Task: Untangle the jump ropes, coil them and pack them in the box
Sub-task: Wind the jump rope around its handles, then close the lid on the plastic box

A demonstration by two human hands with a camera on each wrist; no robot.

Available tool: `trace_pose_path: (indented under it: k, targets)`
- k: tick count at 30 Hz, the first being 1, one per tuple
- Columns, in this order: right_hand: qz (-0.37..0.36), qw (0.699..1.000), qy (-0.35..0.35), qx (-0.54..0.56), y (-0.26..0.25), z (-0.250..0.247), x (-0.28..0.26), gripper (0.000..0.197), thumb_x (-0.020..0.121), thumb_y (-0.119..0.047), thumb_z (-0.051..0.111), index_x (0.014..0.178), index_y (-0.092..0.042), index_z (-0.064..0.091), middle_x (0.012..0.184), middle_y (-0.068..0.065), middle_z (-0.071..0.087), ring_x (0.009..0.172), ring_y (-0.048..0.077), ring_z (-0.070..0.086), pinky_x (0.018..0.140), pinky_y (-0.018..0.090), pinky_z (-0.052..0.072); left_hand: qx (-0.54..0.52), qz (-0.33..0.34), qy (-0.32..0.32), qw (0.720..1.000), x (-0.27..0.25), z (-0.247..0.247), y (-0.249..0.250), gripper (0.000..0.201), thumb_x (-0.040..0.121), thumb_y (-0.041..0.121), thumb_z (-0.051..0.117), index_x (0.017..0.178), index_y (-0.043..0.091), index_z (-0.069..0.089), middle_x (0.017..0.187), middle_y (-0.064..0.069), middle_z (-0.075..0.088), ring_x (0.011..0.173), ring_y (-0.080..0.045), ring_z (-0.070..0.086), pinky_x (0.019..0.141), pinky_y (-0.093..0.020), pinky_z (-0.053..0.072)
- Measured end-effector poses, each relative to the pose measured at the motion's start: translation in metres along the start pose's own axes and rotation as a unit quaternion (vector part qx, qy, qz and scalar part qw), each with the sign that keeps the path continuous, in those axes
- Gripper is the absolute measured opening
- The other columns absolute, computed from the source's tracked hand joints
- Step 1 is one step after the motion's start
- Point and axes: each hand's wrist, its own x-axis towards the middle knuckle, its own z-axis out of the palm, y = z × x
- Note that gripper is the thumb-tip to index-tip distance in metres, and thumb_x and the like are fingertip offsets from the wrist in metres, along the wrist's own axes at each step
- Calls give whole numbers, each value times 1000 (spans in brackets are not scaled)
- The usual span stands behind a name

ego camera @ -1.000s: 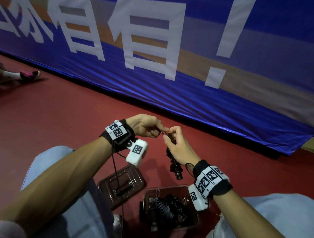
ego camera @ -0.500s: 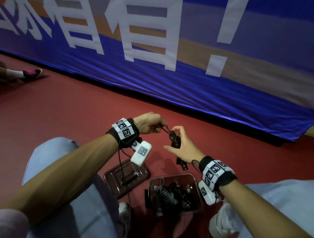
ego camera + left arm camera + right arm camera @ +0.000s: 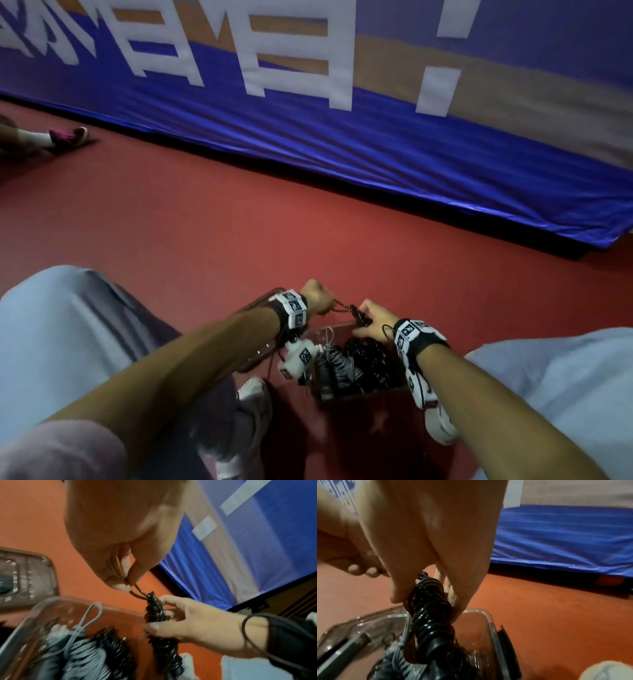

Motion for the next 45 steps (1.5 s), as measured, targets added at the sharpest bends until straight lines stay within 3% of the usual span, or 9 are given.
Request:
trace_pose_path:
  k: [4,10,16,21,28,33,37,40,45]
  targets:
    - [60,998,-8,-34,46,36,16,54,87,-32,80,129,-11,52,121,5,62,113,25,61,88,29,47,81,0,-69,994,11,41,-49,15,93,10,60,85,1,70,75,-10,69,66,-25,69,58,-28,52]
    - [119,991,38,-49,83,84,43,42,91,-33,75,124,-8,63,122,12,69,113,30,65,87,28,47,267,53,-103,957,30,61,-86,32,93,13,50,119,10,68,113,-13,71,105,-33,68,85,-35,57]
    - [104,988,105,51,85,113,54,44,87,-31,80,118,-7,61,117,16,65,108,31,63,86,31,49,364,165,-64,914,48,72,-124,51,96,19,58,145,11,48,146,-10,51,133,-27,49,112,-34,34]
    - [85,984,144,54,94,118,47,65,83,-28,84,142,-12,60,126,10,51,120,25,55,102,24,40,495,157,-65,852,50,103,-135,74,99,34,51,160,15,15,159,-8,29,141,-30,36,110,-43,36]
    - [-39,983,130,-124,91,115,46,52,91,-22,70,141,-26,57,133,-7,54,123,21,48,108,39,43,604,180,-83,772,73,108,-132,70,95,41,58,155,18,30,154,-6,33,142,-28,32,109,-43,35]
    - [20,986,97,-137,83,112,57,36,86,-25,80,119,-22,65,119,0,53,118,21,52,100,34,45,605,177,-76,772,73,115,-146,78,93,46,58,157,21,22,155,-4,29,140,-28,33,110,-44,33]
    - [-3,980,105,-168,74,112,56,23,92,-37,71,108,-21,68,112,1,56,113,22,52,95,37,47,497,242,-46,832,65,96,-141,55,96,32,53,149,23,42,150,-3,45,133,-27,47,107,-40,37]
    - [-15,962,228,-147,63,116,57,32,101,-36,54,84,-13,69,90,3,58,93,25,59,76,41,53,350,282,3,893,57,57,-140,28,94,18,55,119,15,66,122,-5,63,103,-28,64,83,-34,50]
    - [-64,947,314,-12,7,116,85,31,99,-21,57,71,-9,55,75,10,58,72,35,58,63,41,46,184,88,114,972,67,1,-162,14,87,14,53,89,11,67,95,-9,70,89,-30,68,74,-33,52]
